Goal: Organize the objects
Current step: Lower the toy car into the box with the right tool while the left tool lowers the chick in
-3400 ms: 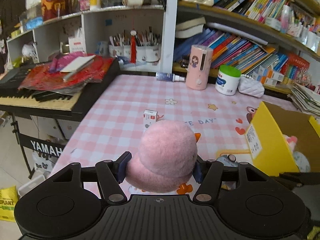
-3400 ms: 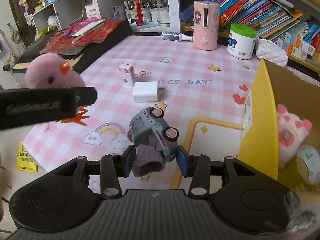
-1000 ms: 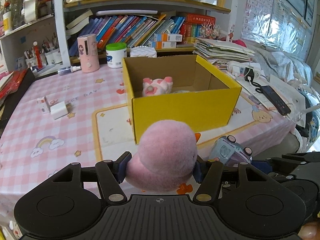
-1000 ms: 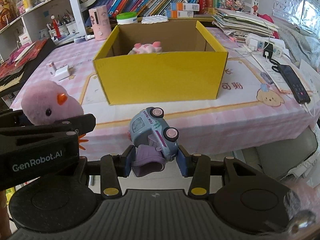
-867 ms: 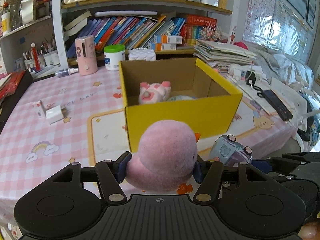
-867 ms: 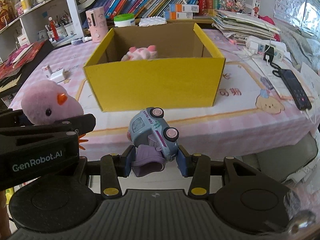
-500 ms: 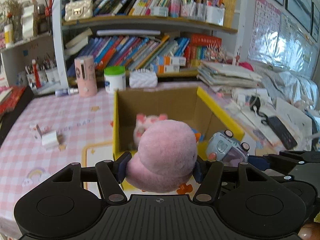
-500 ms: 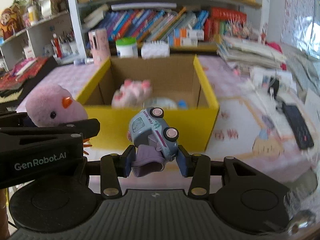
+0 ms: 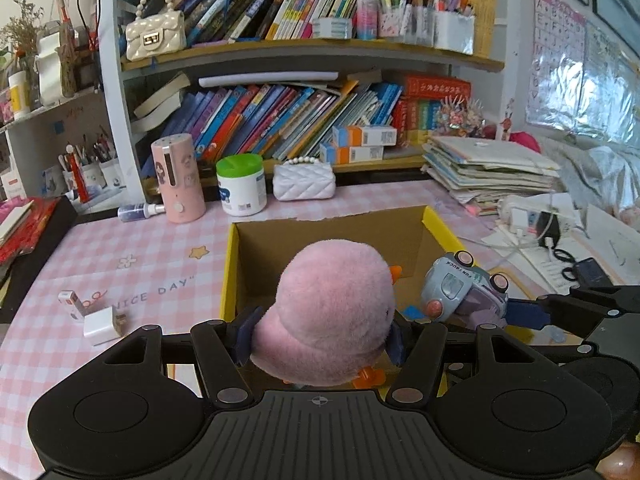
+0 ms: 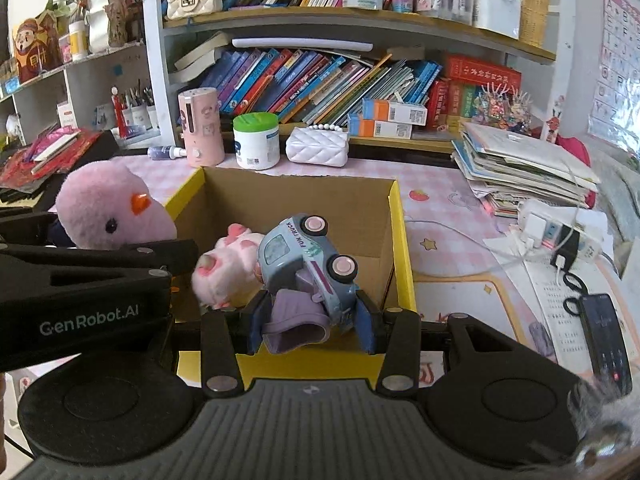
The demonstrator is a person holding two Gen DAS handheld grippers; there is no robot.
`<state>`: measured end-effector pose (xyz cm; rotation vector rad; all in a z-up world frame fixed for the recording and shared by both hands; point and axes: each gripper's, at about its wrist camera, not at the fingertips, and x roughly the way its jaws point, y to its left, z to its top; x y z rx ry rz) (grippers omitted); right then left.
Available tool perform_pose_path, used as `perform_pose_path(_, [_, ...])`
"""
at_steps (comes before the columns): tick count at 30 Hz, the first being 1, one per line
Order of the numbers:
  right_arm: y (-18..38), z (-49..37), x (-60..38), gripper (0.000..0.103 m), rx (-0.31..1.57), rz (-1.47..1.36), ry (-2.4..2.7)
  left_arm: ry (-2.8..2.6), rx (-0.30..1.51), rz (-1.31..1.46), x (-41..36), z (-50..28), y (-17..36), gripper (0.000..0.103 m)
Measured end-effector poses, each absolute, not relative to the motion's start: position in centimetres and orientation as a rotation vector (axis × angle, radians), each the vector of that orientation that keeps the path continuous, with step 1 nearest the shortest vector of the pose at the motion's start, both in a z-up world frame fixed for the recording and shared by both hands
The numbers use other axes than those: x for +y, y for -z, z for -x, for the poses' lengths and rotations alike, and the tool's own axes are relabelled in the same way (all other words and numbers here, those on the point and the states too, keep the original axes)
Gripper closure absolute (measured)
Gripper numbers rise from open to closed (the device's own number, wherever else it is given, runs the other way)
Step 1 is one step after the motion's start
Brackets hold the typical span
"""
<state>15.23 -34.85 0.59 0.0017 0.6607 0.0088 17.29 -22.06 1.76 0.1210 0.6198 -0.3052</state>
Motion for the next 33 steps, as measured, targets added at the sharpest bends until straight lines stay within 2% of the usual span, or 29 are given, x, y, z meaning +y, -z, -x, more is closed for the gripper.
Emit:
perform_pose_path(17, [3.9,-23.0,-36.0,0.061,0.791,0.123,-0.087,0.231,0.784,-0.138,-23.6,-22.9,2.3,0.042])
perform_pose_path(33, [5.1,-24.3,-34.9,0.061,0.814,0.282,-0.123,0.199,0.840,-0.103,-23.5,-23.6,3.5,0.040])
